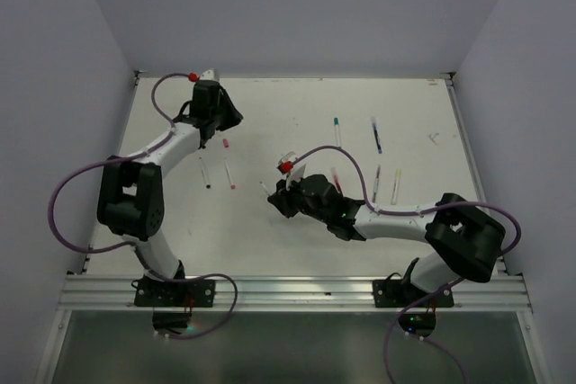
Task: Open the pen caps
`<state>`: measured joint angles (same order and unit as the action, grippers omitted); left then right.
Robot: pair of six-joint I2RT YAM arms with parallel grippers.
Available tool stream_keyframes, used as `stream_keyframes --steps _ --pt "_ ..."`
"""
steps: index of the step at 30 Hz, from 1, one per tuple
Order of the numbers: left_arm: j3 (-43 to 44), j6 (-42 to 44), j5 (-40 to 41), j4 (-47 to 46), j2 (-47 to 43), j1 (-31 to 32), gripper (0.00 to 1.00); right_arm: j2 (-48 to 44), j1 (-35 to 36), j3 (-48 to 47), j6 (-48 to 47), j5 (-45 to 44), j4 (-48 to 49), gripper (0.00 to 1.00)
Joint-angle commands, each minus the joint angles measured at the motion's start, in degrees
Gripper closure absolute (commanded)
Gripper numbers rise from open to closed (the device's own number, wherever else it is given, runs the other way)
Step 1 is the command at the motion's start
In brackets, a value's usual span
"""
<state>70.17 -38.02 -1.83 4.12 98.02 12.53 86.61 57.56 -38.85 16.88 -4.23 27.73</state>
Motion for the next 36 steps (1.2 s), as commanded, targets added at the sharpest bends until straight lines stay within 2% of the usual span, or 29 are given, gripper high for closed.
stream_keyframes --steps 1,8,26,32,33,34,36 --pt "3.83 6.29 1.65 4.93 3.22 2.14 0.81 -0.48 -0.17 -0.08 0.08 -1.84 1.10 1.00" --pt "4.97 6.38 10.07 4.14 10.17 4.08 0.80 -0.12 -0.25 -0.09 -0.10 -2.80 0.49 1.00" --pt "5.06 6.82 16.76 -1.48 18.44 4.16 0.76 1.90 -0.17 -0.70 -0.01 -2.10 0.31 1.00" --pt "4.63 7.26 17.56 -1.48 16.16 4.16 0.68 1.20 -0.25 -1.14 0.08 -2.19 -0.04 1.00" --pt "4.54 7.26 17.64 -1.40 15.46 4.16 0.63 1.11 -0.26 -1.14 0.17 -2.19 -0.04 1.00" --pt "4.36 7.26 17.99 -1.31 13.71 4.16 0.63 1.02 -0.17 -1.23 0.25 -2.27 -0.21 1.00" --pt "3.75 7.17 18.17 -1.04 11.59 4.16 0.52 0.50 -0.26 -1.58 0.26 -2.62 -0.39 1.00"
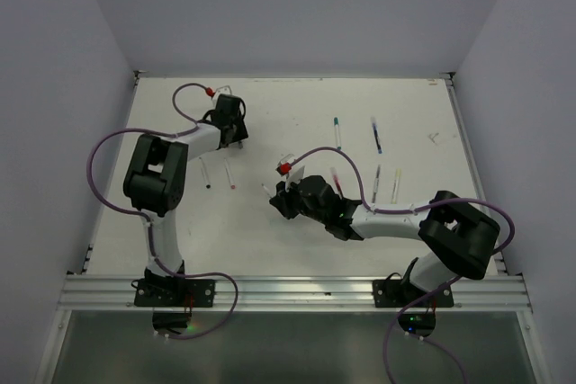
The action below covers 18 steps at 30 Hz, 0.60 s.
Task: Open the pen caps
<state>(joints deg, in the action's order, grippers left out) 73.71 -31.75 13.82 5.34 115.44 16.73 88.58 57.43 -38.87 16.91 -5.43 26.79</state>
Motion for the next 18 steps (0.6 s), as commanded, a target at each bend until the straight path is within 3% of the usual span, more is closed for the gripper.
stream_keyframes --steps 1,5,6,11,18 --pt "-0.06 0.72 2.35 -1.66 -8.36 -0.03 0.52 -1.65 -0.04 -1.64 0.23 -1.51 0.55 1.00" --pt "-4.18 -1.38 1.21 -0.16 -17.07 0.58 0.24 -2.88 -0.04 -2.78 0.32 -3.26 0.20 1.00" --pt "-5.24 -2.95 0.94 0.54 -21.18 0.84 0.21 -3.06 -0.12 -3.05 0.32 -3.88 0.28 1.00" --pt "-16.92 -8.24 -5.65 -0.50 -34.20 3.39 0.14 -3.76 -0.04 -4.72 1.81 -7.57 0.02 1.00" --pt "-32.04 -17.11 -12.68 -4.38 -50.82 10.24 0.12 -3.67 -0.04 -6.30 3.22 -9.77 1.78 1.00"
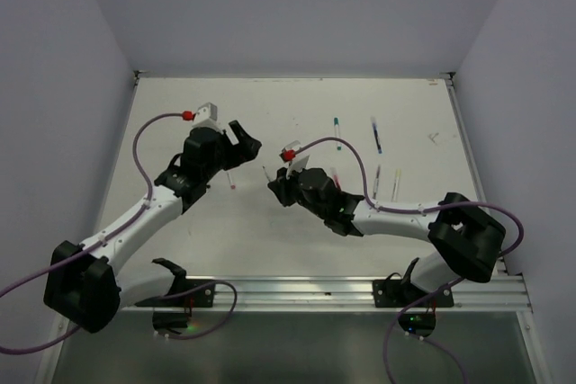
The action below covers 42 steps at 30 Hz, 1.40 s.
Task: Open the pen caps
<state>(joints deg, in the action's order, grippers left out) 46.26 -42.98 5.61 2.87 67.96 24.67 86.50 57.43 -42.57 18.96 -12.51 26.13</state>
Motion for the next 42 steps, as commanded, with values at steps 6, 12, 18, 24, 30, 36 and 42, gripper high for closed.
stream_keyframes --steps 6,12,18,24,30,36,42 --pt "-9.34 -8.61 -3.85 -4.26 -5.74 5.92 0.18 -1.07 -0.04 -3.49 1.60 -2.52 3.05 1.00" --pt "-10.40 -9.84 -5.08 -8.41 -3.20 7.06 0.27 -0.54 -0.04 -3.75 1.87 -1.90 3.14 1.00" --pt "-10.23 -10.98 -5.34 -10.51 -0.91 8.47 0.46 -0.46 -0.04 -3.58 1.87 -2.43 3.31 1.00" --pt "-10.22 -10.72 -5.26 -10.43 0.41 9.00 0.87 -0.01 -0.04 -3.40 1.96 -2.52 3.58 1.00" --pt "-7.77 -8.00 -2.10 -5.53 2.43 8.91 1.00 -0.98 -0.04 -1.91 1.52 -2.78 2.88 0.60" --pt "-3.46 -2.56 1.26 0.99 10.50 4.62 1.00 -4.14 -0.56 0.38 0.99 -6.11 -1.07 0.19" --pt "1.90 2.10 -2.62 2.66 20.26 -2.50 1.00 -7.31 -1.44 2.40 0.55 -9.19 -5.21 0.06"
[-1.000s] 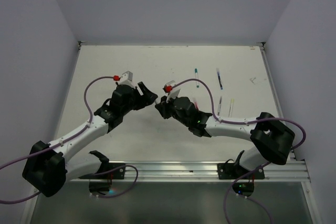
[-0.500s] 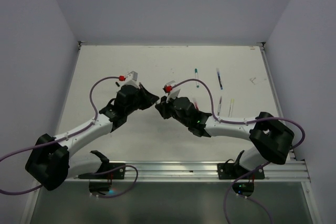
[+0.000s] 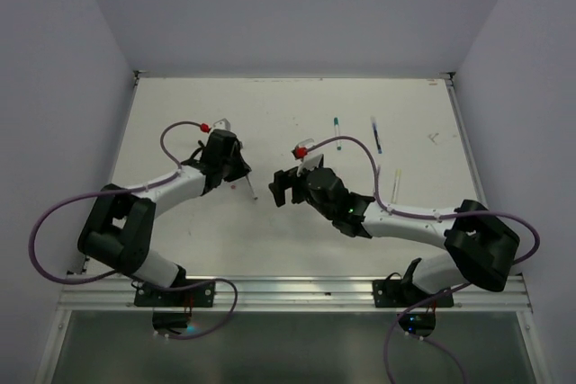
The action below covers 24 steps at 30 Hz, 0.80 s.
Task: Open the pen caps
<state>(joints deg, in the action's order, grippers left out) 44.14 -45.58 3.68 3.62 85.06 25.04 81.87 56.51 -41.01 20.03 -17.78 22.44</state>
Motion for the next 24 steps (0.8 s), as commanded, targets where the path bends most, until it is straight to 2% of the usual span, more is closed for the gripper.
stream_keyframes --steps 1,5,9,13,21,24 --pt "5.85 5.15 -0.69 2.35 4.32 -3.41 1.00 -2.94 -0.79 1.11 -0.52 -4.02 -1.69 0.06" --pt "10.08 7.35 -1.75 3.15 10.03 -5.00 0.98 -3.55 -1.23 1.81 -0.52 -4.63 -2.57 0.05" --pt "13.16 8.05 -2.19 4.03 15.04 -6.14 0.92 -3.38 -2.02 1.64 -0.52 -5.24 -4.15 0.04" --pt "14.48 8.23 -1.49 4.99 17.07 -6.84 0.77 -3.29 -3.07 1.38 -0.43 -6.39 -5.56 0.04" --pt "14.22 8.32 -1.66 5.00 16.55 -7.11 0.58 -3.38 -5.79 0.67 0.01 -6.65 -7.93 0.04" --pt "13.87 8.58 -2.10 5.35 14.09 -7.11 0.47 -2.59 -10.00 -1.34 1.14 -7.27 -11.51 0.04"
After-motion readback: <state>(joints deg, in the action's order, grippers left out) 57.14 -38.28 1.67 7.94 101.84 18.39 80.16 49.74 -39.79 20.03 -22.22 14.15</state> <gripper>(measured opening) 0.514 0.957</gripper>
